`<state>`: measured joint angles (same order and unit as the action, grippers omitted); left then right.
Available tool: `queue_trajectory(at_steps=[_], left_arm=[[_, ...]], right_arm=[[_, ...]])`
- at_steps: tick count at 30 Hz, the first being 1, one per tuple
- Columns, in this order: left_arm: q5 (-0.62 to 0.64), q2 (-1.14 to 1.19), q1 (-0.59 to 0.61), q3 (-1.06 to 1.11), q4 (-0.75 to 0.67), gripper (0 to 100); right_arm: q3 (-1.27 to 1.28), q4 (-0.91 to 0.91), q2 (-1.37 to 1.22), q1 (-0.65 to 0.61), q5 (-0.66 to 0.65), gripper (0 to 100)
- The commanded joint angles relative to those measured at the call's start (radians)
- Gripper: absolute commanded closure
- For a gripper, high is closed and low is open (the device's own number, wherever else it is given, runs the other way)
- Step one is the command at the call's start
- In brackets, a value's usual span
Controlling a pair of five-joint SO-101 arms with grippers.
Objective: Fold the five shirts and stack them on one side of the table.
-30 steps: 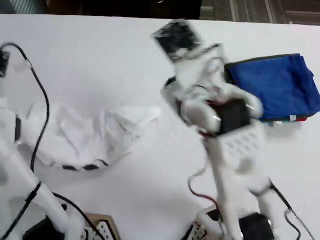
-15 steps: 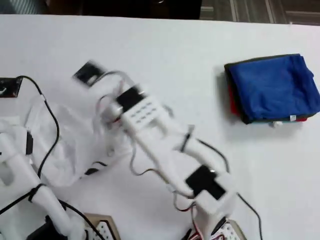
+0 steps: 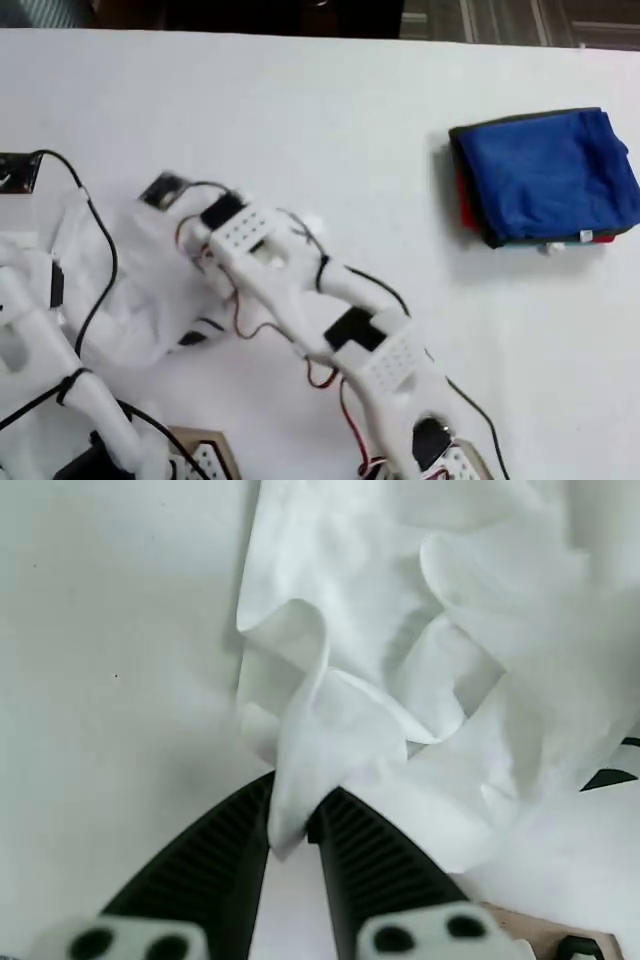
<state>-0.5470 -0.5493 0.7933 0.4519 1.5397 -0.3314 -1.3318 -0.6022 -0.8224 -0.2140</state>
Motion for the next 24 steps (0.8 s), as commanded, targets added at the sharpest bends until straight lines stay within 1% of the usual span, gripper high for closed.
queue_trajectory(at_steps=[1, 5, 8, 10, 12, 14, 18, 21, 24], left_arm=[[-0.009, -0.028, 0.008, -0.010, -0.014, 97], [-0.008, -0.028, 0.005, -0.010, -0.009, 97], [-0.008, -0.028, -0.043, -0.010, -0.008, 97], [-0.006, -0.028, -0.109, -0.010, -0.008, 97], [-0.006, -0.025, -0.203, -0.010, -0.009, 97], [0.000, -0.026, -0.293, -0.010, -0.009, 97], [0.011, -0.018, -0.436, 0.018, -0.008, 97], [0.011, -0.018, -0.506, 0.068, -0.009, 97], [0.009, -0.018, -0.526, 0.128, -0.021, 97]], right_arm=[[-0.083, -0.059, 0.033, 0.079, 0.003, 98.1], [-0.120, -0.140, 0.131, 0.162, 0.000, 97.8], [-0.115, -0.180, 0.225, 0.216, -0.043, 97.8], [-0.115, -0.216, 0.286, 0.252, -0.083, 97.8], [-0.115, -0.257, 0.348, 0.294, -0.100, 97.8], [-0.115, -0.300, 0.401, 0.334, -0.104, 97.8], [-0.115, -0.394, 0.501, 0.427, -0.117, 97.8], [-0.086, -0.437, 0.547, 0.496, -0.192, 97.8], [0.061, -0.435, 0.576, 0.562, -0.204, 97.8]])
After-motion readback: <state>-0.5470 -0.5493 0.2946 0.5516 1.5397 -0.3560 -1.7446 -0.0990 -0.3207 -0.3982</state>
